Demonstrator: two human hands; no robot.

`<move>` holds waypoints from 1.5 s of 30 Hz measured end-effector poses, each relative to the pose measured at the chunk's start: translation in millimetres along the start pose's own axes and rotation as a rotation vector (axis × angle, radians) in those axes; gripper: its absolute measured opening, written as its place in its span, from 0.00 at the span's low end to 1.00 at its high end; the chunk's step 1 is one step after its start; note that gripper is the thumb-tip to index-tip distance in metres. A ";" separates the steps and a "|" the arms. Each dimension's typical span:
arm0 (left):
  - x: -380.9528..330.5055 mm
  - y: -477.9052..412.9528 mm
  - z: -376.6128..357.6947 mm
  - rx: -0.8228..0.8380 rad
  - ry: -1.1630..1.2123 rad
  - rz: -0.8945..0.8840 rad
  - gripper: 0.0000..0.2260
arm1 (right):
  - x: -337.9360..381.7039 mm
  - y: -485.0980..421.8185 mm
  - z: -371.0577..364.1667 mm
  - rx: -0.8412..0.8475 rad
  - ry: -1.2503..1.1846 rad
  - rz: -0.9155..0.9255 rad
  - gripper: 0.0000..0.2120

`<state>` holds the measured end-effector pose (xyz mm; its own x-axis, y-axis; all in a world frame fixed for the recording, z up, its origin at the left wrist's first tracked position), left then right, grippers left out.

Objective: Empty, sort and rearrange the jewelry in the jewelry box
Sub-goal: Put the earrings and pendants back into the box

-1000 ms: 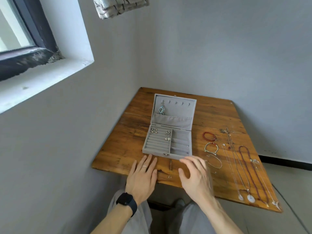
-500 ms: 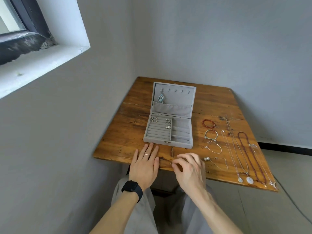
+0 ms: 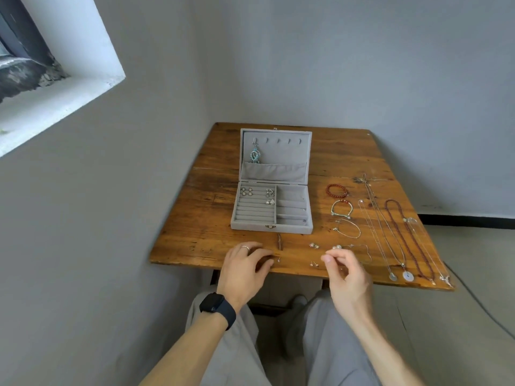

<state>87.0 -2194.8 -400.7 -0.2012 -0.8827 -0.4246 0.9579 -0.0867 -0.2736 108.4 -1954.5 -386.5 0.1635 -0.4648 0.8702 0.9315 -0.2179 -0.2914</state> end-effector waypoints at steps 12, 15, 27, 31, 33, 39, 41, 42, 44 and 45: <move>-22.2 -18.0 7.1 0.053 -0.086 -0.154 0.08 | -43.1 5.6 26.0 -0.050 -0.064 -0.246 0.07; -24.5 -19.8 9.0 0.092 -0.081 -0.150 0.08 | -45.7 4.0 25.8 -0.051 -0.067 -0.243 0.06; -9.6 -120.1 49.4 0.240 -0.077 0.022 0.04 | -53.9 4.1 23.3 -0.061 -0.044 -0.244 0.04; -20.1 -134.8 34.8 0.423 -0.234 -0.086 0.04 | -55.1 3.5 23.8 -0.059 -0.037 -0.250 0.03; -24.8 -139.4 29.9 0.461 -0.300 -0.107 0.05 | -55.0 3.3 23.5 -0.060 -0.025 -0.246 0.03; -30.2 -146.4 23.3 0.478 -0.452 -0.081 0.06 | -54.1 4.4 24.2 -0.046 0.002 -0.234 0.04; -31.3 -146.9 21.1 0.450 -0.492 -0.067 0.07 | -53.8 4.7 25.2 -0.047 0.012 -0.222 0.04; -32.2 -146.9 20.1 0.437 -0.508 -0.061 0.07 | -53.6 4.8 25.5 -0.046 0.017 -0.222 0.04; -33.6 -146.9 20.2 0.419 -0.517 -0.047 0.06 | -52.4 4.7 25.9 -0.042 0.025 -0.227 0.04; -33.6 -147.1 21.5 0.415 -0.509 -0.041 0.06 | -51.6 4.5 26.2 -0.039 0.027 -0.230 0.04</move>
<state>-42.7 -2162.3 -327.6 -0.2147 -0.9743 0.0681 0.9715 -0.2059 0.1178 112.6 -1908.9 -422.3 -0.0609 -0.4221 0.9045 0.9299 -0.3533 -0.1023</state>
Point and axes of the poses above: each hand's wrist, its own y-axis away from the middle knuckle, its own z-axis out of the back of the hand, x = y × z, the point moved 5 cm from there along -y, towards the middle knuckle, and after that the axes turned 2 degrees about -y, right-handed, at the moved point
